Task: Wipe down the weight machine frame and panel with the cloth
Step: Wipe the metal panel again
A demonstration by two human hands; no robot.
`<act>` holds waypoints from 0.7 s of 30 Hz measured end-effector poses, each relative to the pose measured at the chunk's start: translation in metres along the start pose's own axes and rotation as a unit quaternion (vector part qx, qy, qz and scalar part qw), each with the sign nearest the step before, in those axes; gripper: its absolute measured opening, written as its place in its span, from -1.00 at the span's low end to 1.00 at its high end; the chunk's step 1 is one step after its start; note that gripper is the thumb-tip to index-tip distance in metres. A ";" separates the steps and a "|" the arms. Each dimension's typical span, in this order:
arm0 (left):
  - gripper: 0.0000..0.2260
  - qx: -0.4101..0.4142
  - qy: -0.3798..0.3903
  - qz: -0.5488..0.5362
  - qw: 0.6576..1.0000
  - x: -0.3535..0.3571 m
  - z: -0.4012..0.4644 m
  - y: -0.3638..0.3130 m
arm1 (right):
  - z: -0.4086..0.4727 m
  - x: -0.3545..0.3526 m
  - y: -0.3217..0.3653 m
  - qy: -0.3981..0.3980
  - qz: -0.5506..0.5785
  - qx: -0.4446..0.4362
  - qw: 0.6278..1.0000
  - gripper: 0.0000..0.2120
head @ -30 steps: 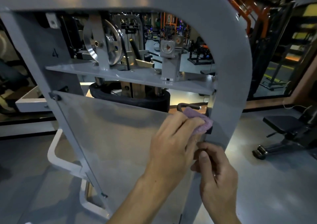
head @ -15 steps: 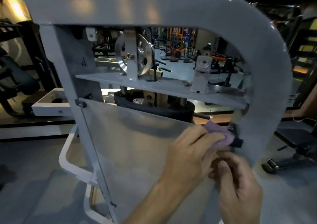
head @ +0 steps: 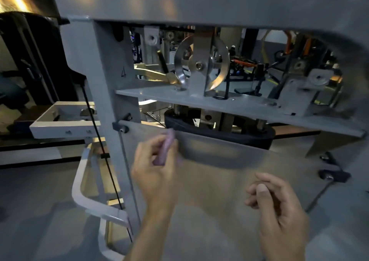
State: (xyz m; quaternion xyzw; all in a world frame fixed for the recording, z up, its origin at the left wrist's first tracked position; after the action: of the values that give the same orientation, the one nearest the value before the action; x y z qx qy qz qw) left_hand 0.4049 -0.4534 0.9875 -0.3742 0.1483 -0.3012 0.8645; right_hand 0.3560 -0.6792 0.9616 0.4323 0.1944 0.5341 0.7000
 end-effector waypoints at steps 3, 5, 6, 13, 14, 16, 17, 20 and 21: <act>-0.96 0.118 0.109 -0.005 0.987 0.030 -0.027 -0.037 | -0.001 0.023 0.002 0.022 -0.005 0.004 1.000 -0.89; -0.94 0.163 0.145 -0.003 0.976 0.032 -0.025 -0.039 | -0.002 0.035 0.003 0.024 -0.009 0.005 1.000 -0.86; -0.92 0.160 0.148 0.001 0.976 0.025 -0.015 -0.030 | -0.004 0.041 0.003 0.024 -0.012 0.005 1.000 -0.83; -0.88 -0.010 0.009 0.023 1.000 -0.033 0.045 0.049 | -0.021 0.059 -0.002 0.009 -0.027 0.009 1.000 -0.81; -0.87 -0.020 0.025 0.023 0.999 -0.030 0.037 0.051 | -0.023 0.064 -0.003 0.014 -0.030 0.014 0.999 -0.82; -0.85 -0.037 0.066 0.006 0.997 -0.028 0.018 0.057 | -0.024 0.074 -0.003 0.029 -0.033 0.019 0.999 -0.89; -0.84 -0.046 0.079 -0.007 0.996 -0.031 0.015 0.064 | -0.024 0.079 -0.004 0.037 -0.036 0.018 0.999 -0.90; -0.87 -0.040 0.067 -0.001 0.997 -0.047 0.038 0.078 | -0.028 0.093 -0.005 0.047 -0.039 0.021 0.998 -0.84; -0.89 -0.024 0.058 0.008 0.998 -0.050 0.049 0.078 | -0.029 0.097 -0.006 0.049 -0.038 0.023 0.998 -0.81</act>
State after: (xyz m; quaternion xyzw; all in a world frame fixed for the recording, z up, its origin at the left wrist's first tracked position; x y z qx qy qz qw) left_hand 0.4220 -0.3524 0.9652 -0.3758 0.2080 -0.3115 0.8476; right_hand 0.3726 -0.5791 0.9588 0.4135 0.2571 0.5232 0.6994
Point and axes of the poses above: each hand's wrist, its own z-axis towards the middle knuckle, its own x-axis out of the palm, y = z × x, the point moved 4 cm from there along z, towards the middle knuckle, and after that the axes turned 13 degrees about z, right-handed, at the moved point
